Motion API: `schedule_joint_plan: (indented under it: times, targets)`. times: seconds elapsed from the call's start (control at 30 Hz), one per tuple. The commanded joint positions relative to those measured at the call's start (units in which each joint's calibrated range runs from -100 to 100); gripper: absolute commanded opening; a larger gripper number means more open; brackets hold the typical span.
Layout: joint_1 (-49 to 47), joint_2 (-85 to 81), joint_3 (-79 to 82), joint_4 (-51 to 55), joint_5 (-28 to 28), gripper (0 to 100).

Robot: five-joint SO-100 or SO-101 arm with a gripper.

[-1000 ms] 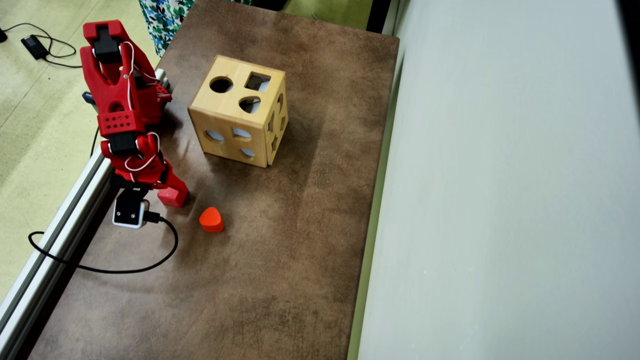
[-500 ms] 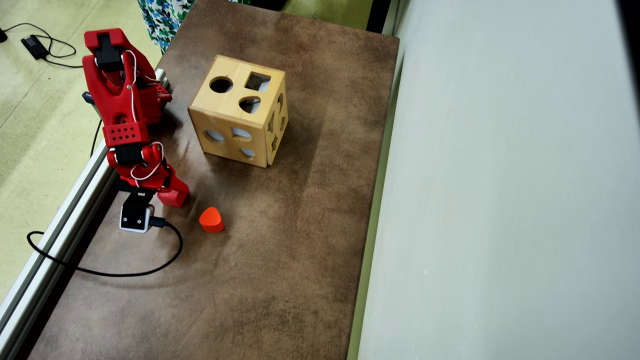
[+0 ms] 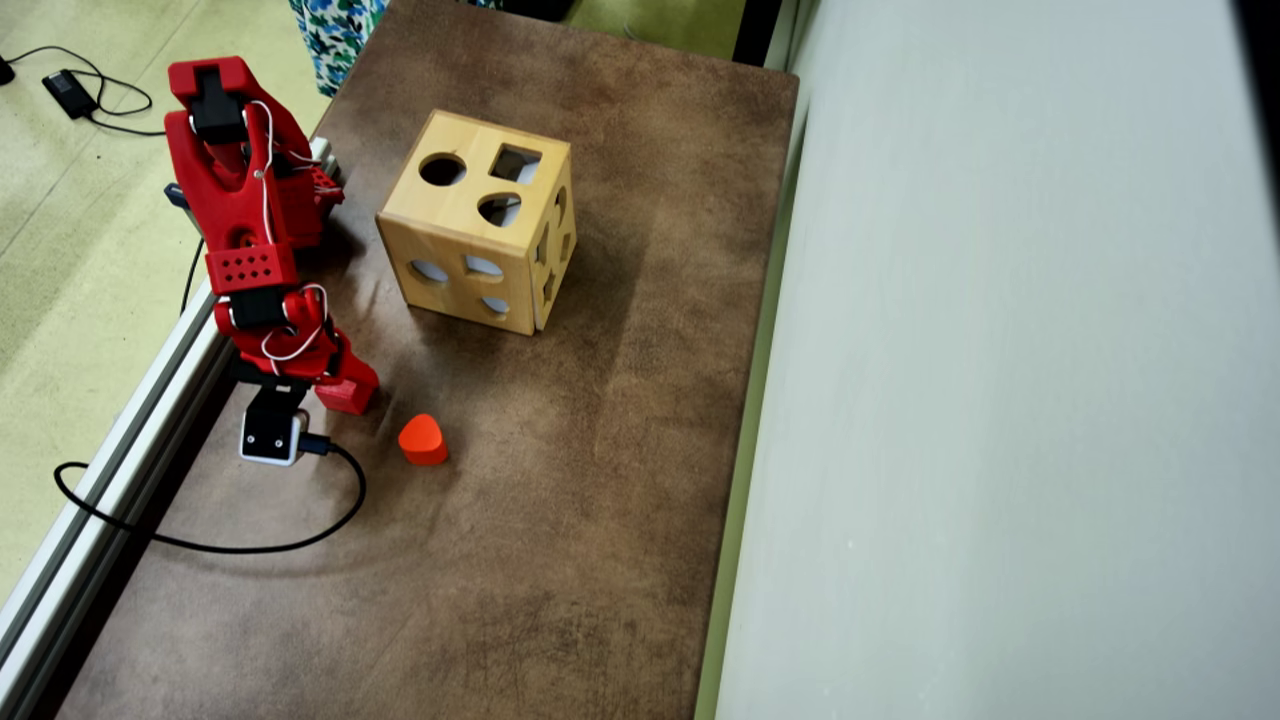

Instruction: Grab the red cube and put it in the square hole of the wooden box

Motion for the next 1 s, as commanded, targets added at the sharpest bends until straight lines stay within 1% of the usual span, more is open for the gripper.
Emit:
schedule_joint_plan:
  times: [0.0, 0.23, 0.33, 0.43, 0.63, 0.7, 0.83, 0.97]
  targets:
    - [-0.34, 0.01, -1.02, -0.43, 0.1, 31]
    - [-0.34, 0.01, -0.66, -5.34, 0.15, 31]
    - [-0.34, 0.09, -0.3, -5.66, 0.15, 29]
    - [-1.15, 0.09, -0.3, -5.74, 0.15, 22]
    - [-1.9, 0.09, -0.48, -5.74, -0.1, 5]
    - [-1.9, 0.09, -0.39, -5.74, -0.2, 1]
    - [-1.82, -1.18, -0.21, -4.61, -0.2, 2]
    - [-1.01, -6.62, -0.04, -3.81, -0.24, 2]
